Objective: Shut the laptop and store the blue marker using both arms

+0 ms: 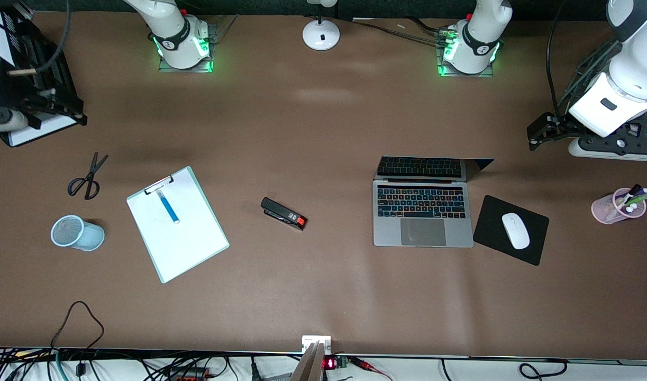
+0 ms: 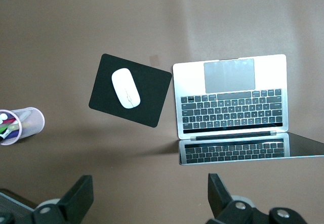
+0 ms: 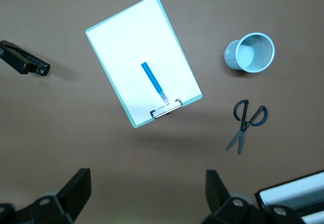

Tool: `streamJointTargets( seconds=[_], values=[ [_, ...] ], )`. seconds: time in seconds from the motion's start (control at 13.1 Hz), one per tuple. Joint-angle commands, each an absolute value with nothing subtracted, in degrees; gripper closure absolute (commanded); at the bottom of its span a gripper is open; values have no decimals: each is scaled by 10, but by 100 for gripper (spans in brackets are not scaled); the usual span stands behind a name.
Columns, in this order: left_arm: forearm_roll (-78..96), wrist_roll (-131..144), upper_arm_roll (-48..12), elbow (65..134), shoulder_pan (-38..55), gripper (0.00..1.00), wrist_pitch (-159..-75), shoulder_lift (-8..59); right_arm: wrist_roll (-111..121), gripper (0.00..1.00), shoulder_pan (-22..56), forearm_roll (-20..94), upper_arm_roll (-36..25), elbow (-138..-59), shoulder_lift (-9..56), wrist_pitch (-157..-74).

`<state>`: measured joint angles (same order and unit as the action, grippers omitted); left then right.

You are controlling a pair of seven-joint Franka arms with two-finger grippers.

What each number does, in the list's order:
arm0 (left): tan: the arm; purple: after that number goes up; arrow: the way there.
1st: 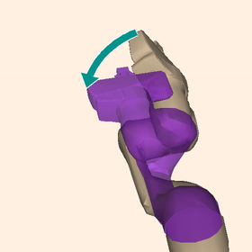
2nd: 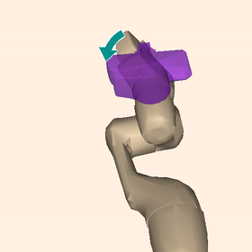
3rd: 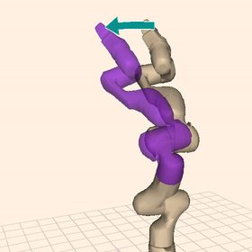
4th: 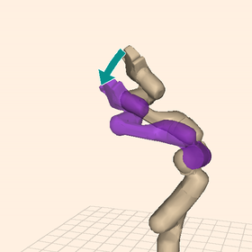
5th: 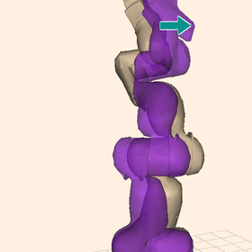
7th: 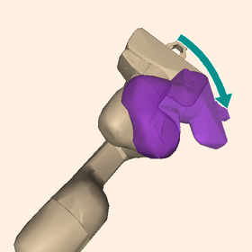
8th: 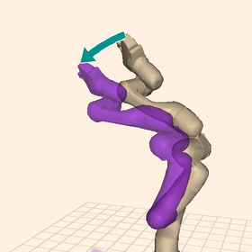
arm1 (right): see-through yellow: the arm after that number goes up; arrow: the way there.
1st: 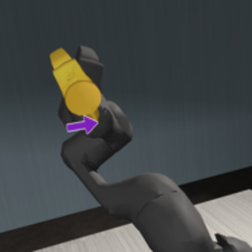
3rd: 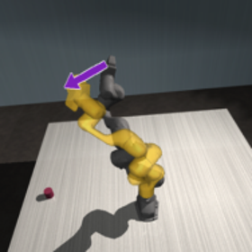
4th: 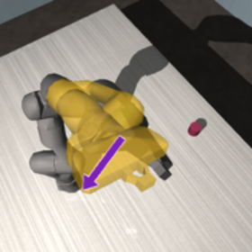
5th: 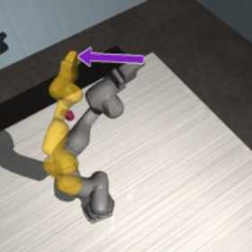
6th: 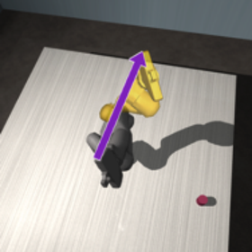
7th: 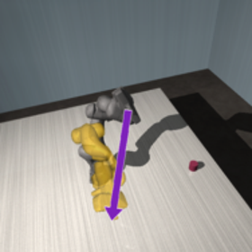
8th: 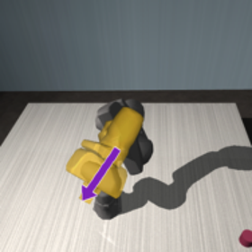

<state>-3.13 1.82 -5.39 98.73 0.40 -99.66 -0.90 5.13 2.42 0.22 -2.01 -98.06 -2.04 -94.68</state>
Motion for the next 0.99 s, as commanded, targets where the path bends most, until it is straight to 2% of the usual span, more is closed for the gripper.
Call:
streamJointTargets(
  seconds=[0.0,0.23,0.38,0.46,0.54,0.69,0.77,0.84,0.92],
  values=[
    [-28,9,-53,980,0,0,-985,-12,69,0,22,9,-19,-969,17,-953],
    [-22,11,-54,981,-2,0,-980,1,157,0,23,8,-19,-971,88,-998],
    [-21,11,-55,979,3,0,-912,18,233,0,24,12,-19,-976,131,-1039],
    [-20,11,-55,978,4,0,-911,22,239,0,24,13,-18,-976,153,-1063],
    [-16,11,-55,974,1,0,-913,29,248,3,25,12,-17,-976,172,-1094],
    [6,8,-55,923,0,0,-889,88,271,16,37,11,-16,-975,205,-1136],
    [5,-1,-55,898,6,0,-876,103,273,19,39,11,-16,-976,221,-1156],
    [10,-5,-56,883,8,6,-868,118,277,22,43,9,-16,-976,239,-1171],
    [18,-4,-57,882,10,36,-858,120,286,27,47,9,-16,-976,251,-1187]
  ],
)
